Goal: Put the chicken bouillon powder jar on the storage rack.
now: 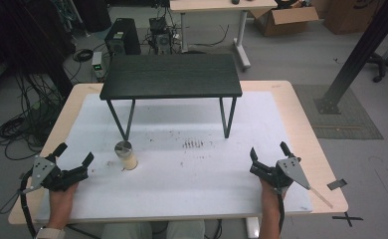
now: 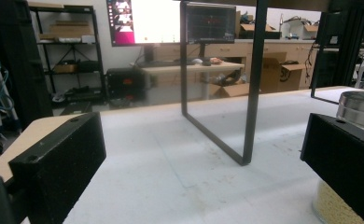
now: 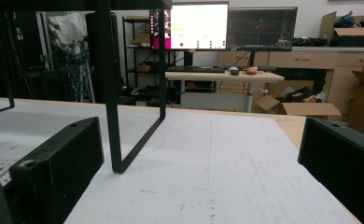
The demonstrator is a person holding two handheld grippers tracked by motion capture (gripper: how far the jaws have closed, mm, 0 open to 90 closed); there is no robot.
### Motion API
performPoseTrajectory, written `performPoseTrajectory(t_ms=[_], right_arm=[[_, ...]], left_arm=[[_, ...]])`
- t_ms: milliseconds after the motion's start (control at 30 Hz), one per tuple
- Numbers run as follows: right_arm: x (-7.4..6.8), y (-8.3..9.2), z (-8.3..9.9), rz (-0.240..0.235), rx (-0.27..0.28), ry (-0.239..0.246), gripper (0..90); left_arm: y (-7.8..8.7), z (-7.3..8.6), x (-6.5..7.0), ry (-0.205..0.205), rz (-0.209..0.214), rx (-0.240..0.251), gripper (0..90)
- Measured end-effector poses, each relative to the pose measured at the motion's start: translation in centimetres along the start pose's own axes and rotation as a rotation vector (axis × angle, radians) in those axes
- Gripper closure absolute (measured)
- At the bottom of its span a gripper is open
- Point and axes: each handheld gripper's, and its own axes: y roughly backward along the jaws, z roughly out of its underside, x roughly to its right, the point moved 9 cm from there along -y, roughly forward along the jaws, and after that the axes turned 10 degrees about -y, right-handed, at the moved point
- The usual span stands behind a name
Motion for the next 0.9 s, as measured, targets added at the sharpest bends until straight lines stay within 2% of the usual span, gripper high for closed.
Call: performPoseTrajectory(t_ms=[900], right_arm=[[0.02,-0.07,0.02,-0.001,-0.006,-0.003,0.0]], left_arm=[[-0.01,-0.01,-0.07,0.006,-0.002,0.0,0.5]])
